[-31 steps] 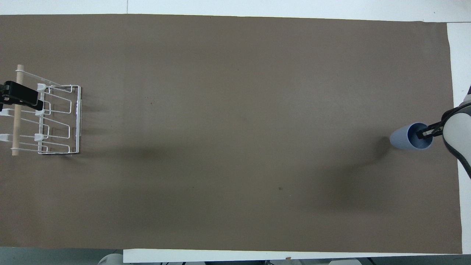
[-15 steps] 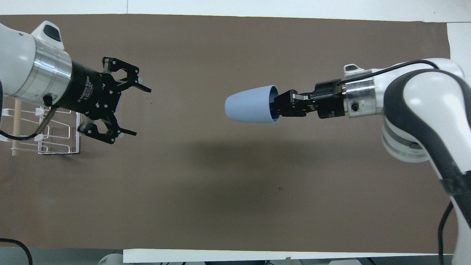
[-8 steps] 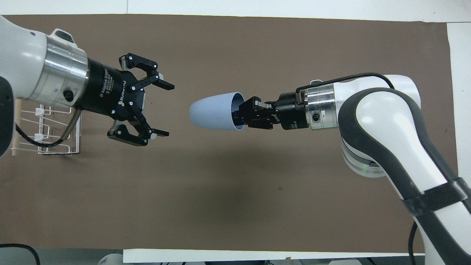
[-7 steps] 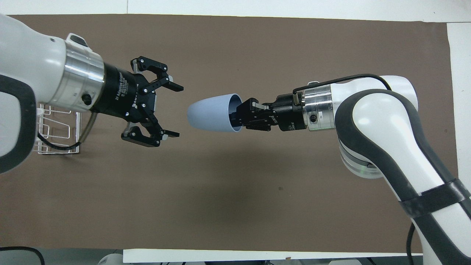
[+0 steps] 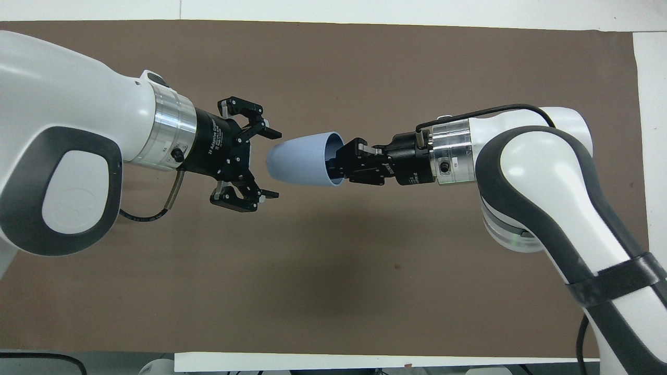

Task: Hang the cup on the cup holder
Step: 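Close the left gripper on the cup while the right gripper releases it, then move the cup with the left gripper onto the wire rack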

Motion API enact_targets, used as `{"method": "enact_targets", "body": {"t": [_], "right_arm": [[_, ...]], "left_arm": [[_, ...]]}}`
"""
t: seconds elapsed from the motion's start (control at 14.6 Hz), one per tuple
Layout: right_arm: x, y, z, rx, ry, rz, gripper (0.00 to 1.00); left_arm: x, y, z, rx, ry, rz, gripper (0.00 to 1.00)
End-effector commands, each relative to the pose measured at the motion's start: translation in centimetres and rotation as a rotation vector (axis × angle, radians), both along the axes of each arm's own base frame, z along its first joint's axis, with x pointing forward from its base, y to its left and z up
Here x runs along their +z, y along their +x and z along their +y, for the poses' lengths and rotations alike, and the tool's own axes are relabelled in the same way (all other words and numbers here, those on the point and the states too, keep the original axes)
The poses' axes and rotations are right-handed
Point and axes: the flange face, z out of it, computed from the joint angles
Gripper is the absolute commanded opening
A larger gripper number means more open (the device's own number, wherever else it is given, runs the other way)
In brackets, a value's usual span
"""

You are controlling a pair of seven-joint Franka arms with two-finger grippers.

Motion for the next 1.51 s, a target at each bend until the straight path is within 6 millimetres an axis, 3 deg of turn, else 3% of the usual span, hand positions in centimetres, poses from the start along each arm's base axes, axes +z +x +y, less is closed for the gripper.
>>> {"method": "enact_targets", "body": {"t": [0.0, 0.34, 0.41, 0.48, 0.69, 0.82, 1.03, 1.17, 1.31, 1.37, 1.44], "right_arm": [[0.4, -0.4, -0.4, -0.033, 0.011, 0.008, 0.0], [0.4, -0.4, -0.4, -0.035, 0.011, 0.013, 0.0], [0.6, -0.2, -0.5, -0.041, 0.009, 0.021, 0.18], [0.7, -0.1, -0.6, -0.044, 0.001, 0.026, 0.99], [0.8, 0.7, -2.2, -0.061, -0.04, 0.019, 1.0], [3.1, 1.9, -4.5, -0.009, -0.268, -0.151, 1.0], [5.3, 2.3, -8.4, 0.088, -0.639, -0.354, 1.0], [5.3, 3.2, -13.7, 0.099, -0.818, -0.382, 1.0], [6.1, 3.3, -18.7, 0.088, -0.923, -0.356, 1.0], [7.0, 3.1, -22.2, 0.087, -0.965, -0.303, 1.0], [8.4, 2.7, -25.1, 0.101, -1.003, -0.24, 1.0]], "left_arm": [[-0.7, -0.6, -1.3, -0.018, 0.018, -0.03, 0.01], [-0.4, -0.5, -1.8, -0.021, 0.018, -0.048, 0.0], [-0.3, -0.5, -1.7, -0.025, 0.018, -0.053, 0.0], [-0.1, -0.3, -1.5, -0.028, 0.027, -0.055, 0.0], [-0.9, 0.9, 0.7, -0.042, 0.174, -0.088, 0.0], [-1.6, 2.1, 4.1, -0.053, 0.309, -0.087, 0.0], [-2.7, 2.0, 6.0, -0.128, 0.59, -0.146, 0.0], [-3.2, 1.2, 5.8, -0.217, 0.822, -0.207, 0.0], [-6.3, 2.4, 7.1, -0.291, 1.109, -0.227, 0.0], [-8.2, 3.3, 7.4, -0.331, 1.249, -0.229, 0.0], [-9.0, 4.2, 8.1, -0.353, 1.361, -0.258, 0.0]]}}
